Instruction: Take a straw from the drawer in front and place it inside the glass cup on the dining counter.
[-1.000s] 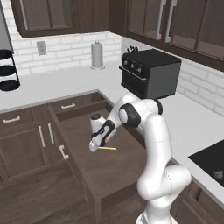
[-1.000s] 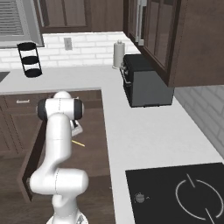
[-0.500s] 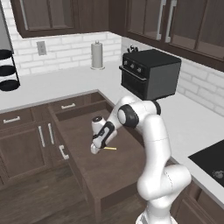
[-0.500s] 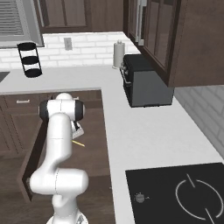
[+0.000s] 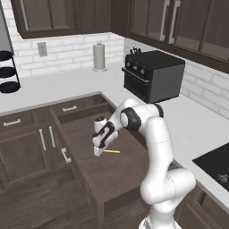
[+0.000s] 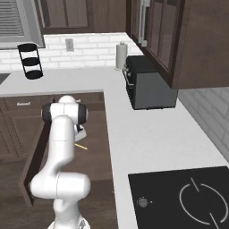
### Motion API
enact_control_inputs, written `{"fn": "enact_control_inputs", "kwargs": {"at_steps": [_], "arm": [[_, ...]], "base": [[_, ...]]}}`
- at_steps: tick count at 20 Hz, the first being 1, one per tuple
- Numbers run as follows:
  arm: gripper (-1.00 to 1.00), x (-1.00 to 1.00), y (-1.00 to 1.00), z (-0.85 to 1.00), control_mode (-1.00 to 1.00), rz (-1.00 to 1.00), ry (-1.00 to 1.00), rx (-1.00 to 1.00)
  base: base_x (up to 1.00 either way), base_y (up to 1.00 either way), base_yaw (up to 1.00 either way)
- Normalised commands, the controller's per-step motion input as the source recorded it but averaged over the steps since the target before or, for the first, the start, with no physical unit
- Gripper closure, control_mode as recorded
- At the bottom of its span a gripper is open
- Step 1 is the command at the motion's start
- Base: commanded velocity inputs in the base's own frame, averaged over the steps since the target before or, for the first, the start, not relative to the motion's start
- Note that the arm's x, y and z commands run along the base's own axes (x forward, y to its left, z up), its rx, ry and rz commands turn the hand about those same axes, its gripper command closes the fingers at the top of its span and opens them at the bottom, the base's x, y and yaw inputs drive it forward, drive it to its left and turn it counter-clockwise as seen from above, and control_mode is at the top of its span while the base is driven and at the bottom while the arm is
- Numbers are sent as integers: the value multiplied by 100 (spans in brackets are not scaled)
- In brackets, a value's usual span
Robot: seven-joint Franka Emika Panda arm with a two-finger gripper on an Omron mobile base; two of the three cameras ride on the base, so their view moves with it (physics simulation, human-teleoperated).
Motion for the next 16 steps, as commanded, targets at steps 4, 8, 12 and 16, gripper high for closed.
{"fn": "enact_control_inputs", "kwargs": {"at_steps": [4, 8, 12, 16], "arm": [[100, -6, 0, -66, -100, 0, 10, 0], [100, -29, -3, -56, -100, 0, 2, 0], [100, -34, -3, -41, -100, 0, 0, 0], [100, -14, 0, -23, -100, 0, 0, 0]], "base": [[0, 0, 0], [0, 0, 0], [0, 0, 0], [0, 0, 0]]}}
